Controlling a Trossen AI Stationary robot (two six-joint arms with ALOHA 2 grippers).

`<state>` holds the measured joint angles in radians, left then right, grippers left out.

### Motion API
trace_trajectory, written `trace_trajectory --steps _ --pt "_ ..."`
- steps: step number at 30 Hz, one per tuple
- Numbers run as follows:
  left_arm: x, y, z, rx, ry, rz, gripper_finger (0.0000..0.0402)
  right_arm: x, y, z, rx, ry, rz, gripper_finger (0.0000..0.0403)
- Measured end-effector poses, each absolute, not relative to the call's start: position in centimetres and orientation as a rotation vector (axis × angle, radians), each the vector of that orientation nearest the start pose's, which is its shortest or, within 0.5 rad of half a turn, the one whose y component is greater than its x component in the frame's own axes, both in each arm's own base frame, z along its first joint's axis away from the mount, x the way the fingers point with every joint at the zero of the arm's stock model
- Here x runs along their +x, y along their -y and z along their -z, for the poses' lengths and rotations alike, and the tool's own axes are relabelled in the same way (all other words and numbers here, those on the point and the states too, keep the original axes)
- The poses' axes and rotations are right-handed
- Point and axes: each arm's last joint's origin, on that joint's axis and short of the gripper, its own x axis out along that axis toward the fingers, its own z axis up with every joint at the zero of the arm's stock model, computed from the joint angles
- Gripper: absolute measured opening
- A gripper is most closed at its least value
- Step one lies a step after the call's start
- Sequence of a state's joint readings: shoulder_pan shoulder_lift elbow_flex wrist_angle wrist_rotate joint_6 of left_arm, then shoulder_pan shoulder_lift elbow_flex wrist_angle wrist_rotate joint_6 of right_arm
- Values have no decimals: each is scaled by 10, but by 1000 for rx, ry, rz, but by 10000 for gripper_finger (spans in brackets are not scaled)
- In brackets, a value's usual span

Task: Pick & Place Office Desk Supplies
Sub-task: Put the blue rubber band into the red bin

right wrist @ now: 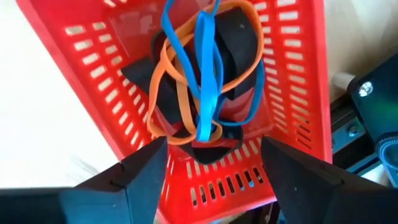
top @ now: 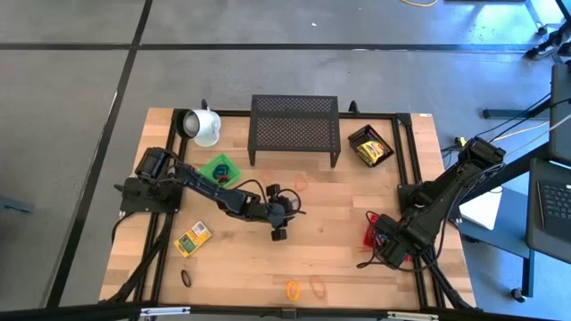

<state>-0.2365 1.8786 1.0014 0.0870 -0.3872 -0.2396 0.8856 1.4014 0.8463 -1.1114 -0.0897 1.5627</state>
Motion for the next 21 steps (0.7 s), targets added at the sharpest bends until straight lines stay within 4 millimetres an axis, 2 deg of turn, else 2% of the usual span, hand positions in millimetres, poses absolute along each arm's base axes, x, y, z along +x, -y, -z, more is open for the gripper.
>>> trace_trajectory --steps 6,13,21 --pt "357 71 -133 24 -800 -252 166 128 -162 -190 511 -1660 579 245" --pt "357 70 -130 4 -818 -254 199 128 -163 -190 516 -1657 573 237" --pt "361 67 -103 -83 -858 -311 219 129 -164 -189 526 -1653 561 236"
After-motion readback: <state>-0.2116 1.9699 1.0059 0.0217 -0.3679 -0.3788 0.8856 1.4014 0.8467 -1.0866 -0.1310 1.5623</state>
